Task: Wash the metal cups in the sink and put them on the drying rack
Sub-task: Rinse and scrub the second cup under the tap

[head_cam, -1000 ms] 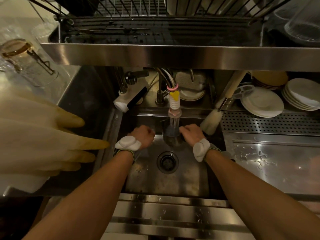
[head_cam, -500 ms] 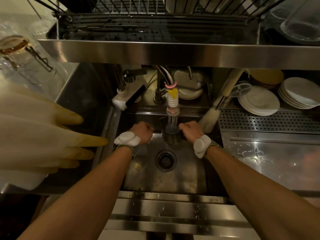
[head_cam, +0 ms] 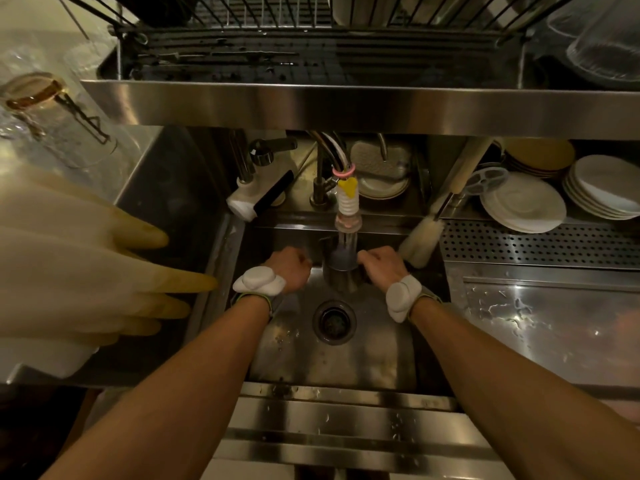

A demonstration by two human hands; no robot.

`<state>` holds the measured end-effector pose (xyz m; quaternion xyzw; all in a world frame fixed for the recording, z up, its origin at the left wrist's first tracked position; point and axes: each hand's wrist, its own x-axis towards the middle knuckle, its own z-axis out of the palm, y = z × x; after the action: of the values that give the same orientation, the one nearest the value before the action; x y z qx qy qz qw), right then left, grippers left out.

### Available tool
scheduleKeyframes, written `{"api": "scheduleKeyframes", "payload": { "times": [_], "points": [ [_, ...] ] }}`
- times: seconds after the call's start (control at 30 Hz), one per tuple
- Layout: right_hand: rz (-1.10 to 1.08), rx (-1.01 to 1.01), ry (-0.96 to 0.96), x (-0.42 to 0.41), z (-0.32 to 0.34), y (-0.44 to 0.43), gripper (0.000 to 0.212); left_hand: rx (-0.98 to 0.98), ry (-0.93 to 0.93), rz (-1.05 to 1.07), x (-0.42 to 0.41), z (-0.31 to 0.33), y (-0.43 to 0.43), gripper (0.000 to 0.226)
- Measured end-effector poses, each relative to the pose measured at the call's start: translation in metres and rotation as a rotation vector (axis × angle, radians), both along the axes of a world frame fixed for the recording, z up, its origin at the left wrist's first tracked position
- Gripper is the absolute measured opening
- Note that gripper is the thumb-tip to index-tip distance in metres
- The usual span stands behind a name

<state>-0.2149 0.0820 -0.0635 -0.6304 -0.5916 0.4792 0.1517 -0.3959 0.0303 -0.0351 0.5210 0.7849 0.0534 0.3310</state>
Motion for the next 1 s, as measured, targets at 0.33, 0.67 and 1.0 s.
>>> {"api": "scheduleKeyframes", "payload": {
  "times": [0.33,0.67,1.0],
  "points": [
    [0.034,0.038,-0.012,0.001,0.000,0.002,0.037,-0.012,-0.010,0.013,-0.004,-0.002,0.000,0.032],
    [0.199,0.000,-0.076,0.009,0.019,0.008,0.024,0.012,-0.009,0.005,0.002,0.012,0.001,0.033],
    [0.460,0.254,-0.554,0.021,0.039,0.010,0.028,0.000,-0.006,-0.008,0.007,0.016,0.001,0.033]
  ]
}}
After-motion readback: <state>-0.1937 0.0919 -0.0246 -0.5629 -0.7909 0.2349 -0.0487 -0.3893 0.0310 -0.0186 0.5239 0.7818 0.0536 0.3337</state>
